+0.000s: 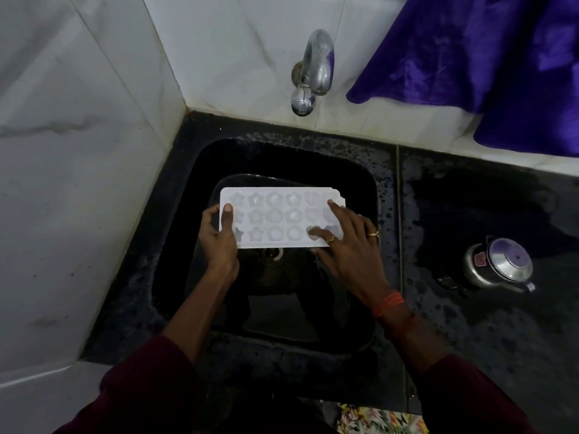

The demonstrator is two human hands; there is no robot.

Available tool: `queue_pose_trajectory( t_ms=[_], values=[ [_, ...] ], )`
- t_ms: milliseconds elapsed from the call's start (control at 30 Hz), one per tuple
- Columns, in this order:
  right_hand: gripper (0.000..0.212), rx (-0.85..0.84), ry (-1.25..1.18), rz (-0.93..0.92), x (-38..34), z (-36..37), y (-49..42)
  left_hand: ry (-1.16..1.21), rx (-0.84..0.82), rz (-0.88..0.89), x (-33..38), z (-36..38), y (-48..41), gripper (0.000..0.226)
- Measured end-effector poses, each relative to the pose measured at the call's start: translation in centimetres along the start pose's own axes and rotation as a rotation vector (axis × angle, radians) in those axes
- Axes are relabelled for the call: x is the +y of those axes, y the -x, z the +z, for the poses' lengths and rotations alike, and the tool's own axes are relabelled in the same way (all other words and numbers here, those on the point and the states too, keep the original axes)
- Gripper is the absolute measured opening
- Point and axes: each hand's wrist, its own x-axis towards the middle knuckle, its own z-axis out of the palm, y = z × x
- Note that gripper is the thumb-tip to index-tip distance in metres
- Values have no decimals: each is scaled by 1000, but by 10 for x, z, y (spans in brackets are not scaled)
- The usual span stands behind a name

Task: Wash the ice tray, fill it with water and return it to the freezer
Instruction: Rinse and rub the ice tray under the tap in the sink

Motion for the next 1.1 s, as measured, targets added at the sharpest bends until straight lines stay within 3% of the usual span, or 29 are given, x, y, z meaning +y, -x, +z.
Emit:
queue_pose_trajectory(
  t_ms=[200, 400, 500, 600, 967, 1100],
  values=[
    [28, 19, -166, 50, -2, -1, -2, 5, -1, -5, -1, -2, 1, 20],
    [34, -21, -159, 79, -7, 2, 1, -3, -18, -9, 0, -2, 3, 19],
    [47, -41, -200, 114, -7, -4, -3, 2, -22, -5, -2, 0, 4, 18],
    [62, -74, -81, 86, -3, -7, -9, -24, -42, 4, -5, 0, 3, 20],
    [72, -166, -52, 70, 4, -8, -19, -47, -43, -27, -5, -1, 4, 19],
    [72, -129, -59, 89, 4, -11, -20, -51, -55, -5, -1, 1, 4, 16]
  ],
)
